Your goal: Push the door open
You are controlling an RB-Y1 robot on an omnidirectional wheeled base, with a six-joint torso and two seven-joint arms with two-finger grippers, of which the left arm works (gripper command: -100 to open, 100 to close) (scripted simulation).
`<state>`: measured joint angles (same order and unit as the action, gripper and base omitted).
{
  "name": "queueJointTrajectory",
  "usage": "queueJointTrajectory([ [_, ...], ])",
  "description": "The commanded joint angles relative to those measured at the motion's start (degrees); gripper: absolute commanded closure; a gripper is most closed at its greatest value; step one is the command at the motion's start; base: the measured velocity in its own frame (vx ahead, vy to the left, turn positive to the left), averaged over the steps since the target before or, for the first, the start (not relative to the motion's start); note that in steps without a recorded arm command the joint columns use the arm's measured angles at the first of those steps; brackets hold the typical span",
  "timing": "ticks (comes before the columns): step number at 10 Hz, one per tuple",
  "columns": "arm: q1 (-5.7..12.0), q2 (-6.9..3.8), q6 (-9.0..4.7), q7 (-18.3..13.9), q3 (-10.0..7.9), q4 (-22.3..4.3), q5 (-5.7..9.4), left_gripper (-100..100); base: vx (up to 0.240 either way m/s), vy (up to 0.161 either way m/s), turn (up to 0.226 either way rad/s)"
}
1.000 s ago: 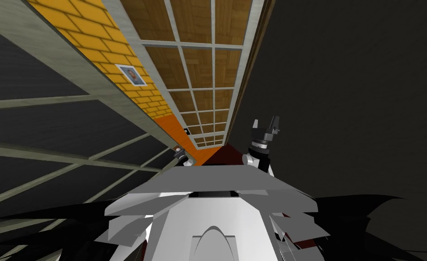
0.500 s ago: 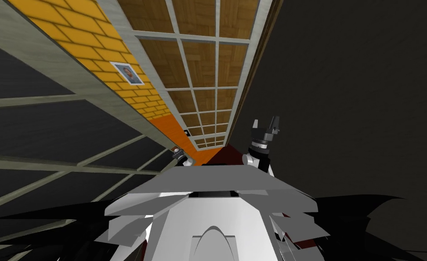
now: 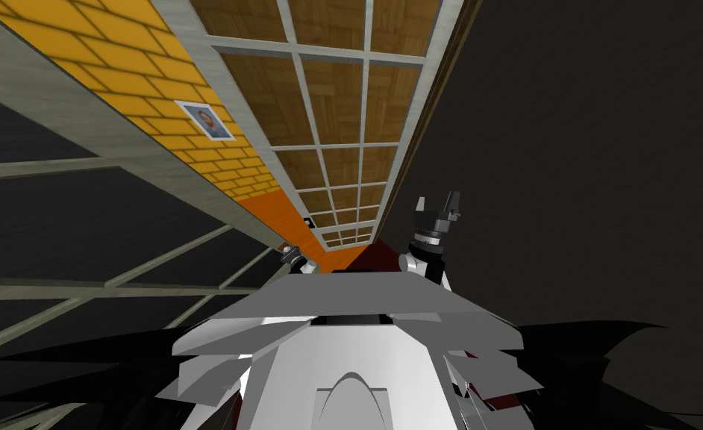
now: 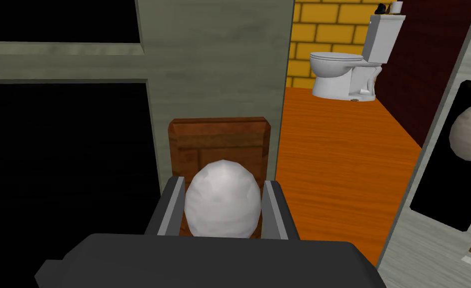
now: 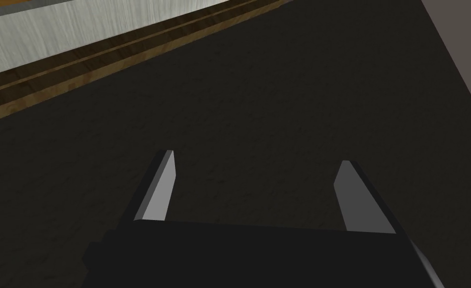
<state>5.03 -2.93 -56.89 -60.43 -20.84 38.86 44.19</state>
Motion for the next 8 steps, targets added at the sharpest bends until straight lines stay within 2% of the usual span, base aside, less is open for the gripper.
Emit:
queueJointTrajectory([
  [1,-1.01,-0.13,-0.52,0.7,-1.25,1.7,0.29,100,0.066,0.070,0.004],
  [3,-1.01,-0.13,-0.52,0.7,-1.25,1.7,0.29,100,0.008,0.025,-0.009],
  [4,-0.53,0.31,-0.99,1.2,-3.11,1.4,0.52,100,0.059,0.052,-0.010],
  [8,0.38,1.31,-1.89,2.1,-6.63,0.8,0.98,100,0.110,0.087,-0.007],
])
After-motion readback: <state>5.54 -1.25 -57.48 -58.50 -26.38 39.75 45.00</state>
